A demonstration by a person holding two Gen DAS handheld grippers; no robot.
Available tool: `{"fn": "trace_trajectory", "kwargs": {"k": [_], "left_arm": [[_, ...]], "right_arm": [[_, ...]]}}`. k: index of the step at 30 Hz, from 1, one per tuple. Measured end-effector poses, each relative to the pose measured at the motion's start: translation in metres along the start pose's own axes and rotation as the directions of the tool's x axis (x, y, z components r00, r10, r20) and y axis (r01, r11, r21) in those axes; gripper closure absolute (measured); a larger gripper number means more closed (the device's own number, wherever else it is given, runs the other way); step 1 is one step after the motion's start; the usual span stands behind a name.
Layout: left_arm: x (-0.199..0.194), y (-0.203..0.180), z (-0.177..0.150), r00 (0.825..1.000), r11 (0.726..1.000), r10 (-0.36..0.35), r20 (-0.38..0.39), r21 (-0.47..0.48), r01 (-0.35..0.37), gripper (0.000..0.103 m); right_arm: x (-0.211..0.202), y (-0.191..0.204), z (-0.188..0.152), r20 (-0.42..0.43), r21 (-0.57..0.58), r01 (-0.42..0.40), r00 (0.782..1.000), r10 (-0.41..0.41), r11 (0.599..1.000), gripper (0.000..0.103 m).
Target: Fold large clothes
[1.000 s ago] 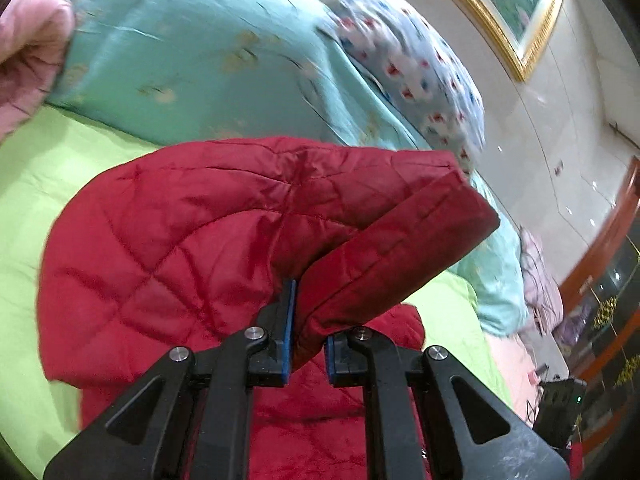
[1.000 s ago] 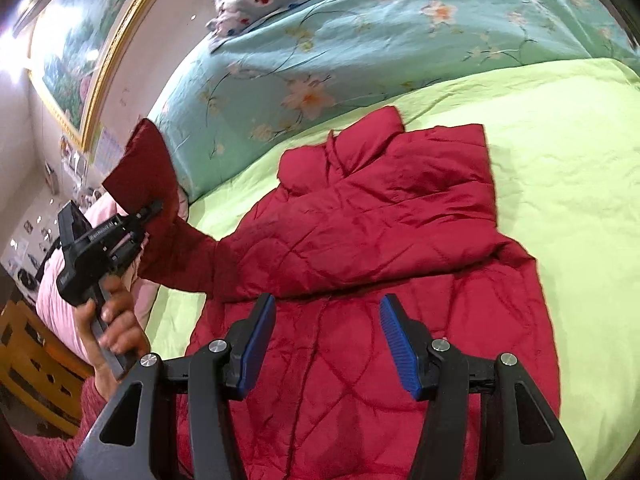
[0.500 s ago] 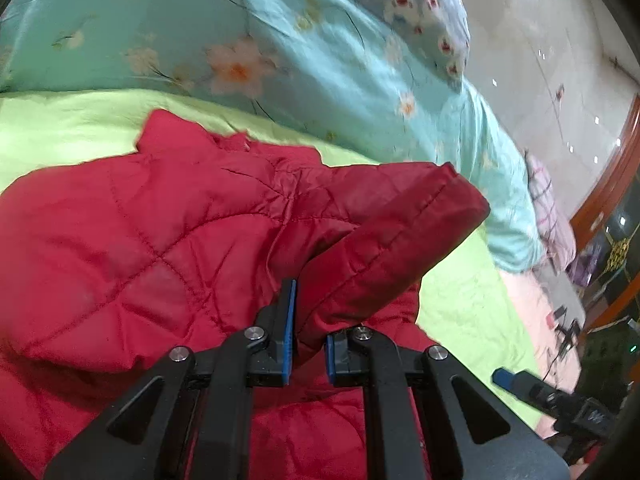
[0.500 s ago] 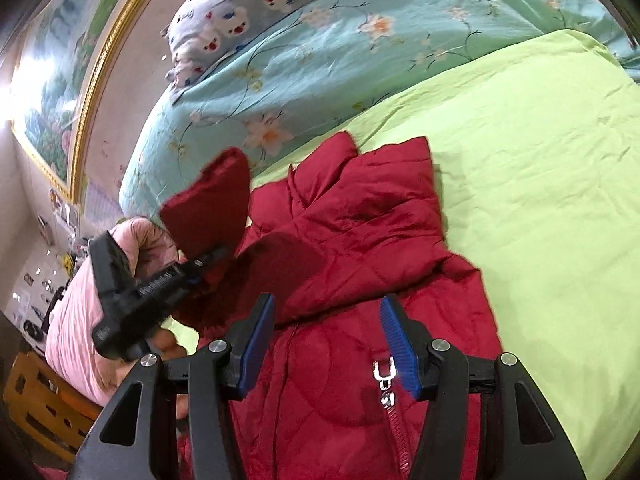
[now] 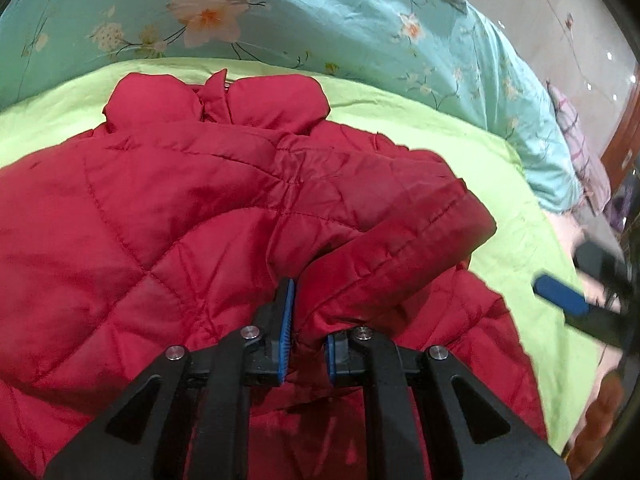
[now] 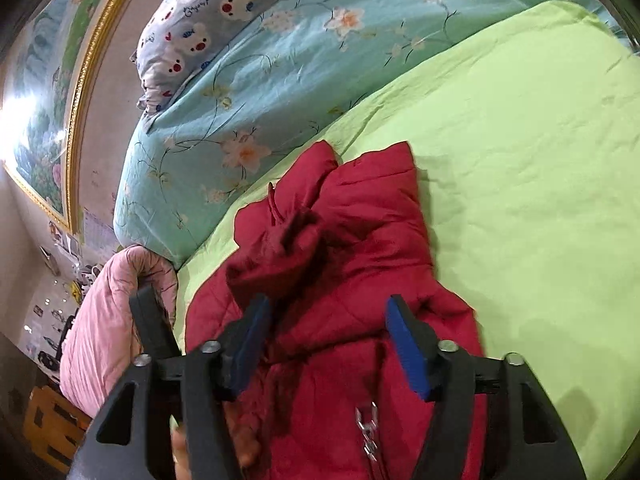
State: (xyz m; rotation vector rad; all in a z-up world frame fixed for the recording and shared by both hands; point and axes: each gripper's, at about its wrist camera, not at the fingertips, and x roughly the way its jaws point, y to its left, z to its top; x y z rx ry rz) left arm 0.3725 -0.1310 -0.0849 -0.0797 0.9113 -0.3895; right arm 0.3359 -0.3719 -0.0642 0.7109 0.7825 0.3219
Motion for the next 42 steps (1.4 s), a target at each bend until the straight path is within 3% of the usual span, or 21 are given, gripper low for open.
{"fn": "trace_trajectory", "kwargs": {"k": [4,8,11,13,14,15,20,24,28,33,34,36,38,40,42], "left_arm": [[-0.001,0.000,0.003,0.999,0.999,-0.038,-0.011,-0.001,0.038,0.081],[0.001,-0.005,0.002,1.000,1.000,-0.016,-0.015,0.021,0.017,0.081],[0.000,-0.007,0.000,0.999,0.999,-0.031,-0.034,0.030,0.032,0.068],[-0.008,-0.004,-0.003,0.997,0.997,-0.072,-0.040,0.023,0.073,0.051],[-0.012,-0.002,-0.004,0.996,0.996,-0.085,-0.039,0.019,0.086,0.047],[-0.018,0.001,-0.006,0.994,0.995,-0.101,-0.041,0.012,0.102,0.046],[-0.053,0.029,-0.013,0.988,0.988,-0.148,-0.040,-0.046,0.146,0.046],[-0.088,0.066,-0.012,0.996,0.993,-0.083,0.027,-0.087,0.085,0.046],[-0.104,0.109,-0.002,0.997,0.987,0.002,0.075,-0.159,0.010,0.046],[-0.074,0.155,0.012,0.996,0.976,0.090,0.019,-0.200,-0.084,0.046],[-0.064,0.162,0.014,0.996,0.975,0.087,-0.010,-0.206,-0.088,0.046],[-0.050,0.172,0.013,0.997,0.970,0.063,-0.049,-0.231,-0.073,0.046],[-0.045,0.172,0.013,0.997,0.971,0.064,-0.053,-0.228,-0.074,0.046],[-0.045,0.165,0.011,0.996,0.975,0.078,-0.049,-0.206,-0.087,0.046],[-0.043,0.162,0.010,0.996,0.976,0.081,-0.049,-0.201,-0.089,0.046]], "right_arm": [[0.033,0.007,0.013,-0.051,0.020,-0.036,0.998,0.037,0.999,0.034],[0.071,0.008,0.021,-0.113,0.068,-0.056,0.992,0.064,0.996,0.033],[0.090,0.008,0.023,-0.111,0.075,-0.066,0.991,0.074,0.995,0.033],[0.098,0.009,0.024,-0.110,0.058,-0.024,0.993,0.030,0.998,0.049],[0.102,0.010,0.025,-0.121,0.052,-0.006,0.993,0.013,0.999,0.075],[0.104,0.010,0.025,-0.125,0.051,0.010,0.992,-0.003,0.999,0.089],[0.092,0.014,0.030,-0.100,0.001,0.008,0.995,-0.007,1.000,0.095],[0.072,0.009,0.038,-0.046,-0.027,0.033,0.998,-0.035,0.999,0.096],[0.082,-0.011,0.036,-0.081,-0.039,0.129,0.988,-0.132,0.991,0.096],[0.092,-0.010,0.029,-0.086,-0.086,0.202,0.974,-0.209,0.976,0.094],[0.090,-0.005,0.030,-0.088,-0.104,0.229,0.967,-0.238,0.968,0.091],[0.079,0.007,0.032,-0.060,-0.111,0.290,0.953,-0.298,0.951,0.073],[0.056,0.027,0.032,0.038,-0.135,0.344,0.939,-0.342,0.929,0.068],[0.039,0.052,0.028,0.126,-0.169,0.343,0.937,-0.325,0.924,0.063],[0.041,0.087,0.018,0.131,-0.256,0.247,0.967,-0.219,0.935,0.052]]}}
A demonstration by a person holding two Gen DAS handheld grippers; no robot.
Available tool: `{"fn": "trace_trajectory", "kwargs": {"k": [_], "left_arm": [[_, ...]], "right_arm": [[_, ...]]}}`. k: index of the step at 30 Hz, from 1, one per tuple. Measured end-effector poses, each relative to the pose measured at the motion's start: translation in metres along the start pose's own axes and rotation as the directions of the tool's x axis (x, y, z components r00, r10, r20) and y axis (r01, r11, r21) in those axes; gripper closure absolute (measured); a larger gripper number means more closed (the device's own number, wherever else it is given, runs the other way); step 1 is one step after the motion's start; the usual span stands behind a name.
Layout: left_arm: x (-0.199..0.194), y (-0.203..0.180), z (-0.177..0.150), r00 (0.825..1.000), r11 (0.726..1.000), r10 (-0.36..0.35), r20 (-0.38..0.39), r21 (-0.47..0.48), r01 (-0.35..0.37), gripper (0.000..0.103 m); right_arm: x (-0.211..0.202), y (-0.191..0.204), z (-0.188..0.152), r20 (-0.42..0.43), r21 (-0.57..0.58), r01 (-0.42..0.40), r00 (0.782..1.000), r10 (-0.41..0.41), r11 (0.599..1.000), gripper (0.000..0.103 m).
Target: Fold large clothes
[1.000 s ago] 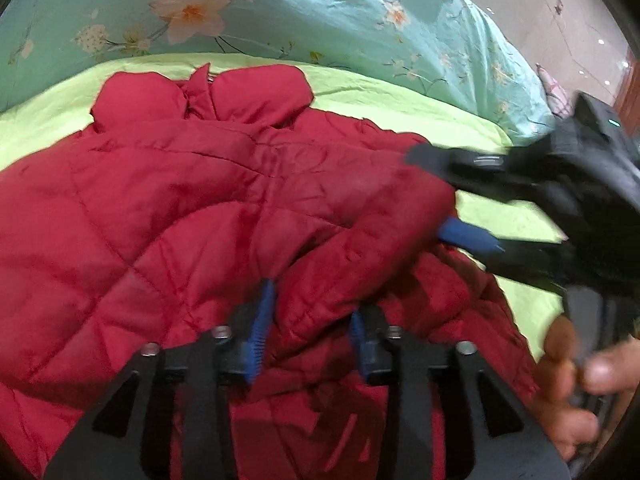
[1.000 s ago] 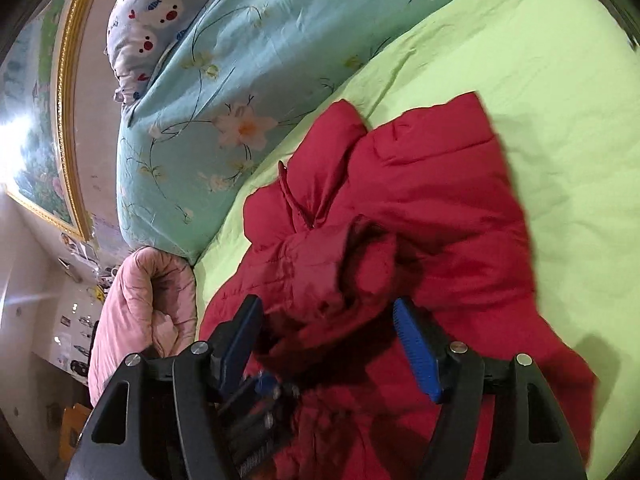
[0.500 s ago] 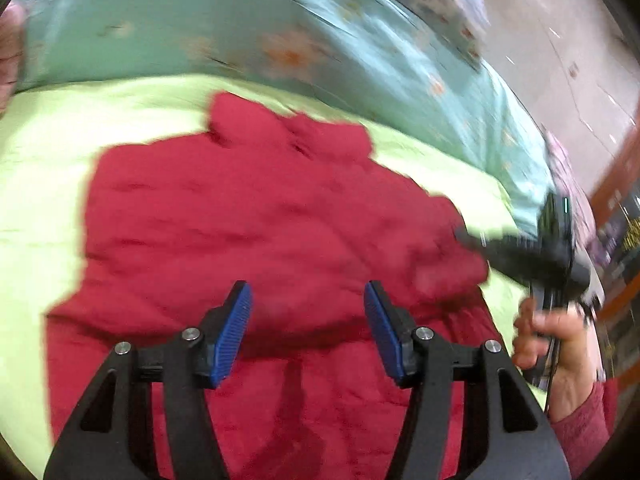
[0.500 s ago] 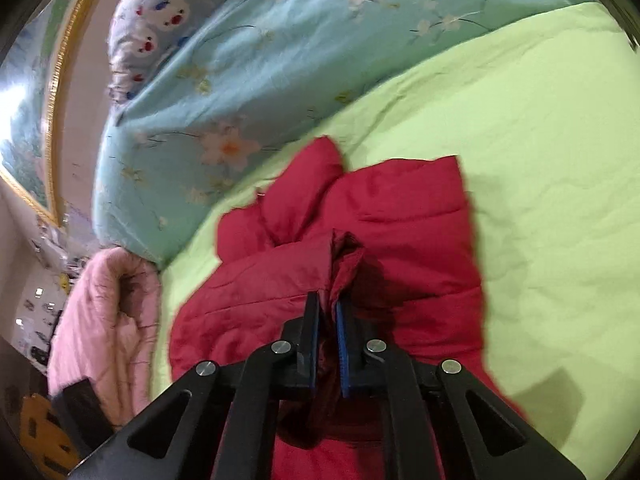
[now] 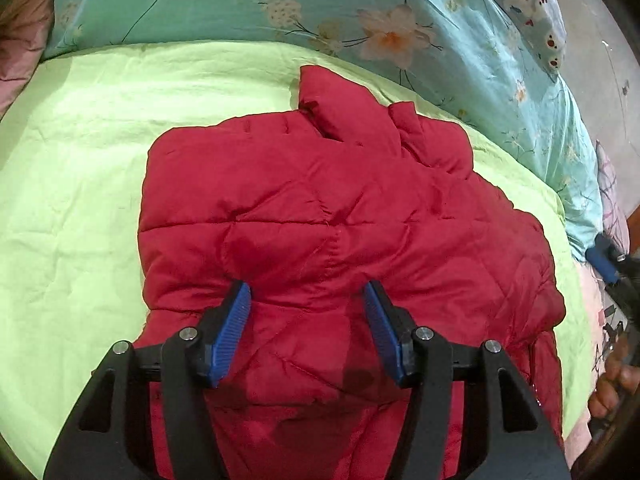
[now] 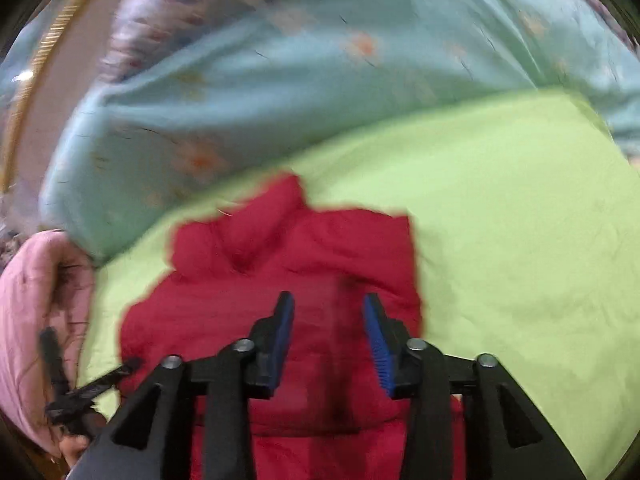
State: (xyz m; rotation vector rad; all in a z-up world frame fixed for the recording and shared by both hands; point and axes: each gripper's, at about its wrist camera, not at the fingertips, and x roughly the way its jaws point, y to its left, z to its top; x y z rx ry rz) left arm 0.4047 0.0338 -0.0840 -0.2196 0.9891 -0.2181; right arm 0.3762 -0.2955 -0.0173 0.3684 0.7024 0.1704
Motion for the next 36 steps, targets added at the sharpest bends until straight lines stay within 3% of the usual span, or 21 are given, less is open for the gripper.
{"fn": "trace_trajectory", "kwargs": {"k": [3,6,9,10,12,15,21,25,27,30,36], "left_arm": [[-0.001,0.002,0.000,1.000,1.000,0.002,-0.002,0.001,-0.002,0.046],[0.000,0.002,0.000,1.000,1.000,0.006,-0.008,0.017,-0.006,0.046],[0.005,0.000,-0.003,1.000,0.998,0.020,-0.025,0.059,-0.018,0.045],[0.009,-0.001,-0.004,0.999,0.997,0.024,-0.036,0.075,-0.022,0.045],[0.019,-0.001,-0.006,0.998,0.996,0.044,-0.049,0.082,-0.040,0.044],[0.028,0.000,-0.006,0.997,0.997,0.051,-0.053,0.069,-0.047,0.044],[0.031,0.002,-0.003,0.995,0.996,0.057,-0.077,0.069,-0.052,0.044],[0.029,0.004,-0.001,0.994,0.997,0.053,-0.095,0.057,-0.047,0.044],[0.029,0.004,-0.002,0.994,0.997,0.057,-0.097,0.058,-0.052,0.044],[0.026,0.000,-0.003,0.994,0.996,0.069,-0.088,0.068,-0.063,0.044],[-0.017,-0.001,-0.017,0.998,0.997,0.045,-0.044,0.061,-0.043,0.044]], "right_arm": [[0.026,0.041,-0.007,-0.079,-0.072,-0.097,0.993,0.092,0.993,0.054],[0.066,0.055,-0.020,-0.153,-0.135,-0.035,0.988,0.014,0.990,0.057],[0.100,0.031,-0.035,-0.242,-0.133,0.065,0.966,-0.096,0.989,0.059],[0.106,0.019,-0.039,-0.262,-0.130,0.082,0.958,-0.114,0.988,0.063],[0.114,-0.004,-0.044,-0.290,-0.080,0.074,0.952,-0.095,0.994,0.084],[0.120,-0.015,-0.046,-0.301,-0.073,0.094,0.947,-0.112,0.993,0.098],[0.121,-0.020,-0.052,-0.303,-0.076,0.092,0.947,-0.111,0.993,0.099],[0.098,-0.027,-0.051,-0.295,-0.024,0.063,0.953,-0.068,0.998,0.099],[0.085,-0.019,-0.051,-0.271,-0.035,0.078,0.959,-0.085,0.996,0.094],[0.072,-0.026,-0.057,-0.253,-0.038,0.099,0.962,-0.106,0.994,0.096],[0.094,-0.046,-0.053,-0.313,0.060,0.066,0.949,-0.044,0.996,0.103]]}}
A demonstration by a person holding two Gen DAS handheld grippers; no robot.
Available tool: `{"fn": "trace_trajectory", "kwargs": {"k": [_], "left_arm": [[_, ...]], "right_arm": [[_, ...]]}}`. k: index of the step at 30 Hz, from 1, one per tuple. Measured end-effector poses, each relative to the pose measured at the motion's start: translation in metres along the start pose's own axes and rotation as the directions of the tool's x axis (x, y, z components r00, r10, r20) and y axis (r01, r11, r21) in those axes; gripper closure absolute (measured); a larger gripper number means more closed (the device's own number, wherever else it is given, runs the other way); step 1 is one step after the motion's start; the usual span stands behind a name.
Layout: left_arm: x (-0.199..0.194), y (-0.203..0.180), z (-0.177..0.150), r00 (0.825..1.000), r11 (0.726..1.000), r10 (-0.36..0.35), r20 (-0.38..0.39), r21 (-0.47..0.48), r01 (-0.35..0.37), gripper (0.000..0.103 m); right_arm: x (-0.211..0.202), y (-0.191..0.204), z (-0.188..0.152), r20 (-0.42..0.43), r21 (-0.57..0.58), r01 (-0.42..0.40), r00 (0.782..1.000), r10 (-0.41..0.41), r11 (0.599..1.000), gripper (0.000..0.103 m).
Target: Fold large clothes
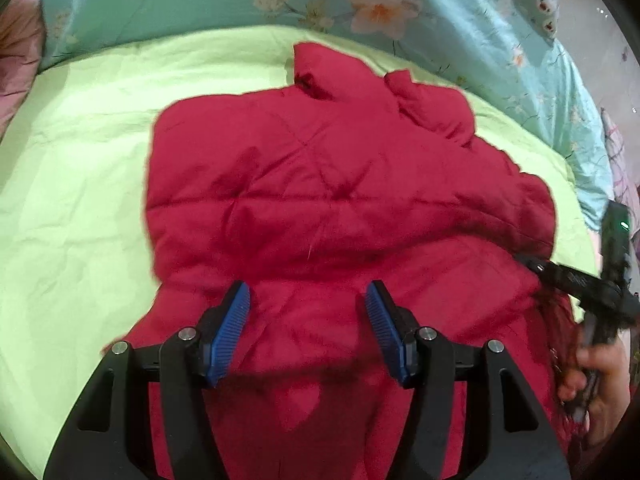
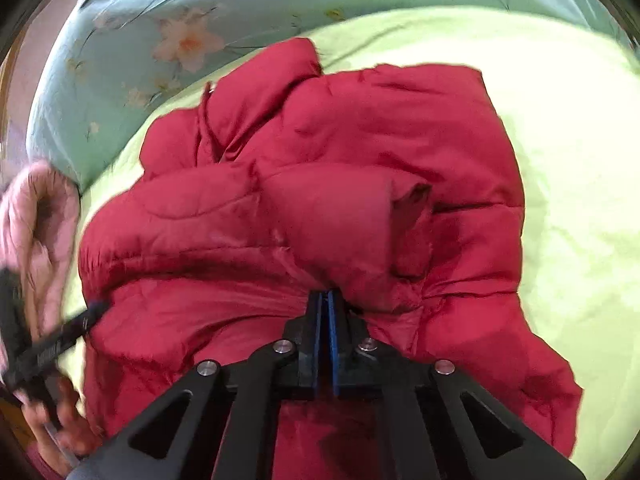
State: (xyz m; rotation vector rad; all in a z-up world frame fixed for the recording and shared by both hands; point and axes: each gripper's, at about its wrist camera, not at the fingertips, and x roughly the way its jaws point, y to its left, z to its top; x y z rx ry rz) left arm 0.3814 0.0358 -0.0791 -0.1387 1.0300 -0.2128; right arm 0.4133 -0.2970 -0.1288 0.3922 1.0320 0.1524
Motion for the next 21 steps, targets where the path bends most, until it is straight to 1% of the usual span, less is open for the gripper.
{"fn": "trace_trajectory", "kwargs": {"k": [1,2,3,4,5,6,7,8,9,11,13,14,17,20,21], "left_arm": [[-0.009,0.005,-0.004,1.000,1.000,-0.014,0.006,-0.019,0.014,0.044],[-0.016,0.010,-0.006,1.000,0.999,-0.023,0.011,-0.038,0.024,0.043],[-0.024,0.016,-0.010,0.999,0.997,-0.037,0.022,-0.062,0.038,0.043],[-0.030,0.022,-0.013,0.999,0.996,-0.045,0.031,-0.078,0.047,0.043],[-0.037,0.028,-0.017,0.998,0.994,-0.049,0.041,-0.096,0.053,0.043],[-0.043,0.032,-0.021,0.998,0.993,-0.049,0.046,-0.106,0.054,0.043],[-0.049,0.035,-0.025,0.998,0.992,-0.047,0.052,-0.111,0.052,0.043],[-0.053,0.038,-0.029,0.997,0.992,-0.044,0.056,-0.113,0.050,0.043],[-0.058,0.040,-0.034,0.997,0.992,-0.044,0.060,-0.116,0.051,0.043],[-0.065,0.042,-0.045,0.997,0.991,-0.044,0.061,-0.120,0.051,0.043],[-0.073,0.046,-0.059,0.997,0.991,-0.031,0.067,-0.124,0.039,0.043],[-0.077,0.047,-0.064,0.997,0.991,-0.035,0.069,-0.130,0.044,0.043],[-0.089,0.051,-0.086,0.996,0.986,-0.046,0.077,-0.154,0.058,0.043],[-0.102,0.054,-0.108,0.996,0.984,-0.044,0.081,-0.170,0.057,0.043],[-0.106,0.055,-0.116,0.996,0.983,-0.040,0.082,-0.175,0.053,0.043]], "right_arm": [[-0.001,0.002,0.002,0.003,0.003,-0.007,1.000,0.007,1.000,0.102],[-0.008,0.003,0.001,0.014,0.001,-0.020,1.000,0.020,1.000,0.100],[-0.011,0.004,0.000,0.019,0.003,-0.032,0.999,0.032,0.999,0.095],[-0.020,0.006,-0.003,0.036,0.001,-0.048,0.998,0.048,0.999,0.094],[-0.030,0.008,-0.008,0.054,-0.006,-0.054,0.997,0.054,0.999,0.089],[-0.038,0.011,-0.012,0.071,-0.018,-0.060,0.996,0.061,0.998,0.080],[-0.049,0.015,-0.019,0.089,-0.033,-0.071,0.993,0.074,0.997,0.075],[-0.060,0.018,-0.026,0.101,-0.048,-0.078,0.991,0.082,0.996,0.067],[-0.066,0.020,-0.031,0.109,-0.058,-0.078,0.991,0.084,0.995,0.065],[-0.088,0.025,-0.051,0.122,-0.089,-0.074,0.989,0.084,0.993,0.062],[-0.104,0.022,-0.066,0.128,-0.095,-0.081,0.987,0.093,0.992,0.062],[-0.114,0.020,-0.079,0.133,-0.092,-0.084,0.987,0.096,0.992,0.061],[-0.129,0.012,-0.109,0.129,-0.079,-0.095,0.986,0.105,0.992,0.059],[-0.140,0.006,-0.135,0.123,-0.085,-0.074,0.989,0.084,0.994,0.059],[-0.140,0.006,-0.138,0.122,-0.086,-0.071,0.989,0.081,0.994,0.059]]}}
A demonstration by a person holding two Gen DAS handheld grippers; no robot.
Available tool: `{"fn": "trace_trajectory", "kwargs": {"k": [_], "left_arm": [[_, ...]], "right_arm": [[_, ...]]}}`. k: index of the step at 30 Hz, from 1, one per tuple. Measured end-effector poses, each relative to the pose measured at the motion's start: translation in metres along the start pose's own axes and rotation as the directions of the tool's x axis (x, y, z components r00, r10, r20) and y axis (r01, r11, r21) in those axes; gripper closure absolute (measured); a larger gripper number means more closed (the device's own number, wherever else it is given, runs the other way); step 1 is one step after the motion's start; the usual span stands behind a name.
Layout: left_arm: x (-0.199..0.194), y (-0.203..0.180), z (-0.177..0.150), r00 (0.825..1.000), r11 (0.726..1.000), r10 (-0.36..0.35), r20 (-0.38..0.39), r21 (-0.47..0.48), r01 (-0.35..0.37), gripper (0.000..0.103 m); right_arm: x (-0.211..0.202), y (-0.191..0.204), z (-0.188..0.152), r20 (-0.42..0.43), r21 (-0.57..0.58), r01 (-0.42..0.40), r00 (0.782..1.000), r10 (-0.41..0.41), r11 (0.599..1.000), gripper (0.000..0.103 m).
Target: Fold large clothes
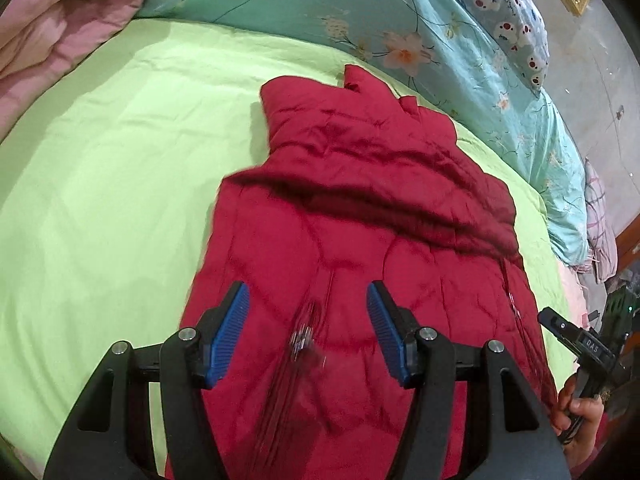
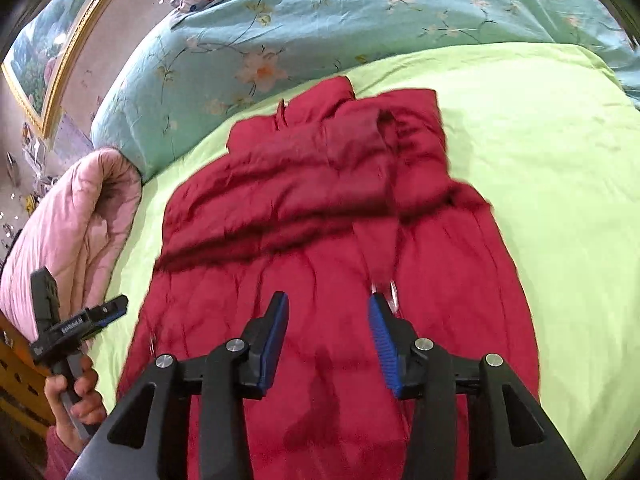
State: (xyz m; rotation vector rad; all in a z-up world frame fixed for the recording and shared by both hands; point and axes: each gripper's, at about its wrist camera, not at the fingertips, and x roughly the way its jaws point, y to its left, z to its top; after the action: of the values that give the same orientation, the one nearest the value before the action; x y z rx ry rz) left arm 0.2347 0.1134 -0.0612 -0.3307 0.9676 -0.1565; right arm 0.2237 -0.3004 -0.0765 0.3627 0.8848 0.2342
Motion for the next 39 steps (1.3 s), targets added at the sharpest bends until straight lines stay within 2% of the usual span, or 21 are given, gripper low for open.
{"fn": "trace_trajectory", "kwargs": {"k": [5,6,8,13,24,30,39], "left_arm": [[-0.029,0.006,-0.032,1.000,1.000,0.013,0.016,-0.005,-0.013,0.043],[-0.035,0.008,-0.038,1.000,1.000,0.012,0.017,-0.006,-0.011,0.043],[-0.042,0.010,-0.045,1.000,1.000,0.003,0.011,-0.014,-0.003,0.043],[-0.056,0.009,-0.064,1.000,1.000,-0.004,0.006,0.000,0.004,0.043],[-0.078,0.005,-0.095,1.000,1.000,-0.011,-0.013,0.021,0.011,0.043],[-0.086,0.017,-0.110,1.000,1.000,0.001,-0.024,-0.009,-0.001,0.041],[-0.102,0.021,-0.134,0.999,0.999,0.031,-0.031,-0.008,-0.031,0.041]], "right_arm": [[-0.028,0.003,-0.028,0.012,-0.029,0.016,1.000,-0.016,0.999,0.058],[-0.034,0.004,-0.032,0.017,-0.034,0.018,1.000,-0.017,0.999,0.055],[-0.046,0.005,-0.041,0.025,-0.040,0.018,1.000,-0.017,0.999,0.052],[-0.067,0.003,-0.062,0.026,-0.036,0.023,0.999,-0.022,0.999,0.052],[-0.102,0.005,-0.105,0.035,-0.023,0.035,0.999,-0.034,0.999,0.050],[-0.117,0.004,-0.125,0.025,-0.023,0.047,0.999,-0.046,0.999,0.047],[-0.134,-0.015,-0.145,0.047,0.029,0.064,0.997,-0.065,0.998,0.046]]}}
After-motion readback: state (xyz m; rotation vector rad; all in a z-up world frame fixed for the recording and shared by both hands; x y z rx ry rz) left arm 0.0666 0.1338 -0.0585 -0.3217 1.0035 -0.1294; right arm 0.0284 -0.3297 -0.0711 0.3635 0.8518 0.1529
